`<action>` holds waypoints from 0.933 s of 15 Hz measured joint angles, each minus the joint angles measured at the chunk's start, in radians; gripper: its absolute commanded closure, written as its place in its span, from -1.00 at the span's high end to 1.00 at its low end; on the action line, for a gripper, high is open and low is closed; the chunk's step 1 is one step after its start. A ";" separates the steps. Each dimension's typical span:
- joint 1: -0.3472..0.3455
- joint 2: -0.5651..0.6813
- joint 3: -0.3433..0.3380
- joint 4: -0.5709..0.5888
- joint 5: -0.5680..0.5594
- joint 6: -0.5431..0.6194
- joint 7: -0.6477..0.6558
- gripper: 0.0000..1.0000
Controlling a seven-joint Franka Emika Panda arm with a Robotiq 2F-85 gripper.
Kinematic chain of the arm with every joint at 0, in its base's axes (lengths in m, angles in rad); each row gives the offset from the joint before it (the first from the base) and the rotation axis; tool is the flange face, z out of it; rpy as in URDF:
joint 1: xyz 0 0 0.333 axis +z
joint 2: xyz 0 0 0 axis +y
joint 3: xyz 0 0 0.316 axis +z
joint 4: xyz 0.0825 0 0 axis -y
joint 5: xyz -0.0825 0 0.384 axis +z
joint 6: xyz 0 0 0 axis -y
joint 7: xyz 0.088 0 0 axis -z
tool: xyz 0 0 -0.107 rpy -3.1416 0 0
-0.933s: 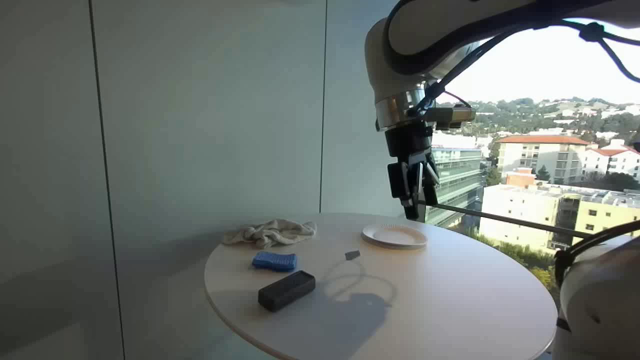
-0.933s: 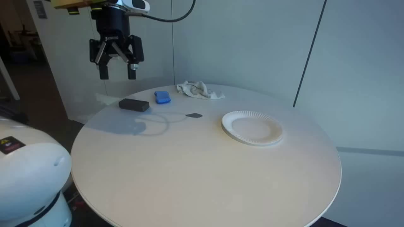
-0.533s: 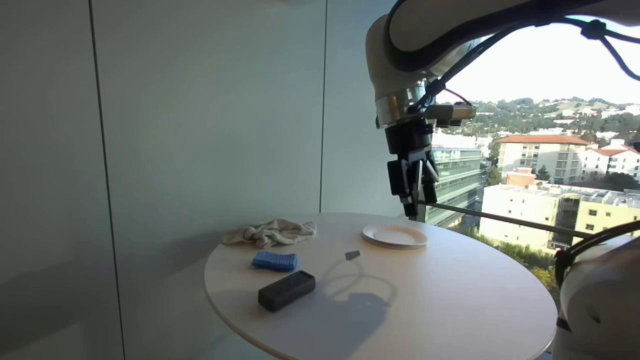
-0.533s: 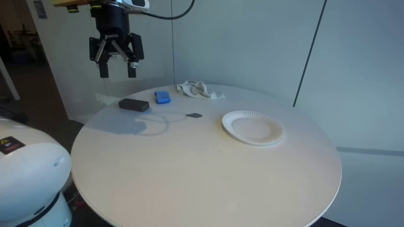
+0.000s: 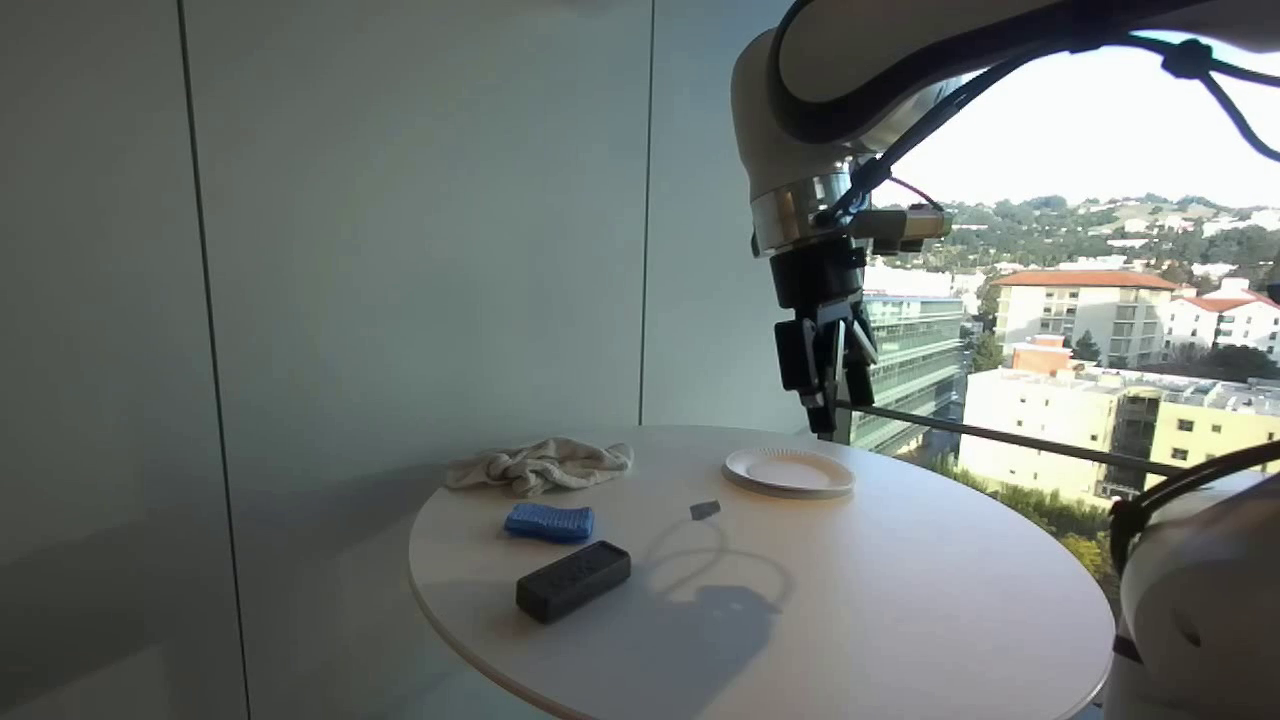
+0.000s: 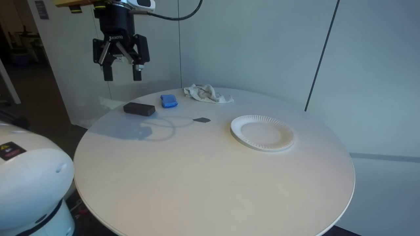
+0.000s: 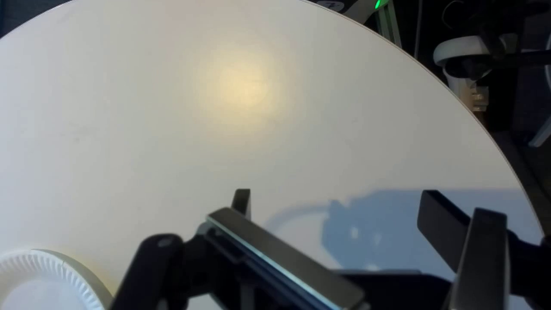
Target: Use the white towel to wipe the table, then put the blue sponge on the white plate
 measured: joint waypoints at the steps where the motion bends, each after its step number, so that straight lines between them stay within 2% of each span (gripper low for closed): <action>1: 0.000 0.000 0.000 0.000 0.000 0.000 0.000 1.00; 7: 0.001 0.025 -0.001 0.022 -0.021 0.047 0.006 1.00; 14: -0.026 0.108 -0.021 0.150 -0.236 0.104 0.035 1.00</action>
